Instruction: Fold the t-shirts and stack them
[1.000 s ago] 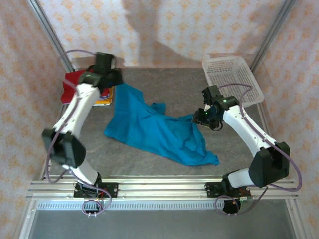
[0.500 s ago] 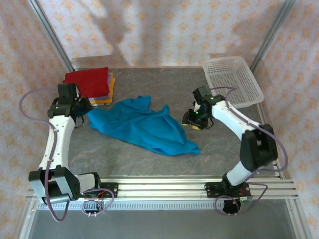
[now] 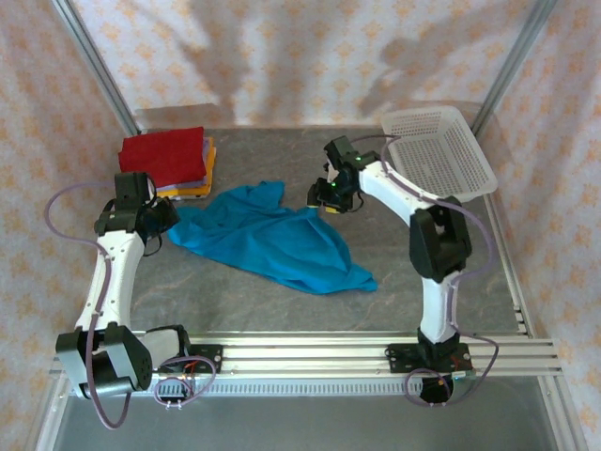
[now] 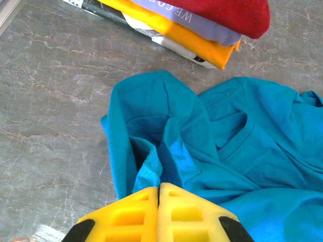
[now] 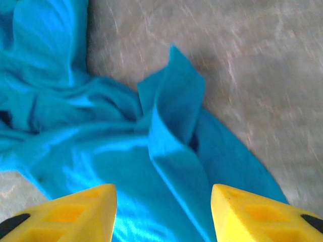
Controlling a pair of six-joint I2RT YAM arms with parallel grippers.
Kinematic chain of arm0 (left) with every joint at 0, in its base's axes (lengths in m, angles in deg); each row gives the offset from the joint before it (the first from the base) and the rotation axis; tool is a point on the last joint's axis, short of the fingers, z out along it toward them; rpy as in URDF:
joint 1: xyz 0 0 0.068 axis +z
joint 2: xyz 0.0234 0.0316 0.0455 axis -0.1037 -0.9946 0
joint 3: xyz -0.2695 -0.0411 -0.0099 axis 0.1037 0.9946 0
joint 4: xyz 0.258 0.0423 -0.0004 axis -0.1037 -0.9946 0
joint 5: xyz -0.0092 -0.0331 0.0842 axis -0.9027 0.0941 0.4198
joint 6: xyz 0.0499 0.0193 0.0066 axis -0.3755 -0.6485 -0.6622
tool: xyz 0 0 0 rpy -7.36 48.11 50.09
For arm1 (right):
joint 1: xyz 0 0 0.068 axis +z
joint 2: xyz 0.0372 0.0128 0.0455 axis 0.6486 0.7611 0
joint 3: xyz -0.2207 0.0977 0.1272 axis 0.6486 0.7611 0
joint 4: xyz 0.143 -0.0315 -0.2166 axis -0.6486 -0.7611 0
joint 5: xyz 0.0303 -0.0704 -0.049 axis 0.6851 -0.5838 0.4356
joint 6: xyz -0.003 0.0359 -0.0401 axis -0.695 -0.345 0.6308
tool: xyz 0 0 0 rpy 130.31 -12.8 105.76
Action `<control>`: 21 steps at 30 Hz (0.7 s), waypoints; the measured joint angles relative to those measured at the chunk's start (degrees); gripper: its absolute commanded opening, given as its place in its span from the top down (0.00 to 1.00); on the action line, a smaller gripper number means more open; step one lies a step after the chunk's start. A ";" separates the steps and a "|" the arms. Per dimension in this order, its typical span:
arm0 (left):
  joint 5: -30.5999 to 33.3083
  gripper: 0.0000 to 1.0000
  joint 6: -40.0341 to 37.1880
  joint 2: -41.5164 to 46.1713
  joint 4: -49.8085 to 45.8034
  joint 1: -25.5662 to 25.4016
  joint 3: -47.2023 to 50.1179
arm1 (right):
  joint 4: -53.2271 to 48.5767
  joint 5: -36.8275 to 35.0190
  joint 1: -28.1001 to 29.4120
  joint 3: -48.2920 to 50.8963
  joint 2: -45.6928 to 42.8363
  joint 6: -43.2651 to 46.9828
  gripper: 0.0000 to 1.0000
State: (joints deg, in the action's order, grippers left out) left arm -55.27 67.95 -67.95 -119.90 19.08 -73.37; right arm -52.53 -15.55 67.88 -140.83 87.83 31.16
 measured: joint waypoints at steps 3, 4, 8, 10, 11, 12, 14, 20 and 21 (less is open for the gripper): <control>-0.24 1.00 0.02 0.00 -0.02 0.00 0.00 | -0.09 0.26 0.00 -5.05 6.21 0.46 0.55; -0.55 1.00 0.02 0.00 -0.02 0.00 0.00 | -0.24 0.50 0.00 -6.62 8.15 0.74 0.61; -1.09 1.00 0.24 0.00 0.00 0.00 -0.02 | -1.77 1.01 0.00 -11.65 13.14 1.53 0.97; -1.46 1.00 0.52 -0.15 -0.07 0.00 -0.48 | -2.91 0.98 -0.07 -13.68 14.01 1.53 1.00; -1.77 1.00 0.66 -0.42 -0.09 0.00 -1.20 | -3.41 0.98 -0.13 -14.51 14.03 1.86 1.00; -2.08 1.00 0.66 -0.81 -0.15 0.00 -2.23 | -4.11 1.09 -0.28 -15.50 14.01 1.84 1.00; -2.29 1.00 0.52 -2.10 -0.79 0.00 -6.21 | -5.77 1.44 -1.01 -18.69 13.81 1.81 1.00; -3.13 1.00 -0.44 -8.68 -3.74 2.03 -26.67 | -13.53 1.09 -7.19 -35.32 9.66 2.27 1.00; -3.30 1.00 -0.55 -9.62 -4.17 2.82 -30.45 | -14.32 0.96 -8.81 -37.88 7.93 2.51 1.00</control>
State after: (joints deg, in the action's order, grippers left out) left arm -58.57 67.40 -77.56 -124.07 21.90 -103.81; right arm -66.84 -14.59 59.07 -178.71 95.76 33.68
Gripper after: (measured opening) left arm 0.051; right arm 0.042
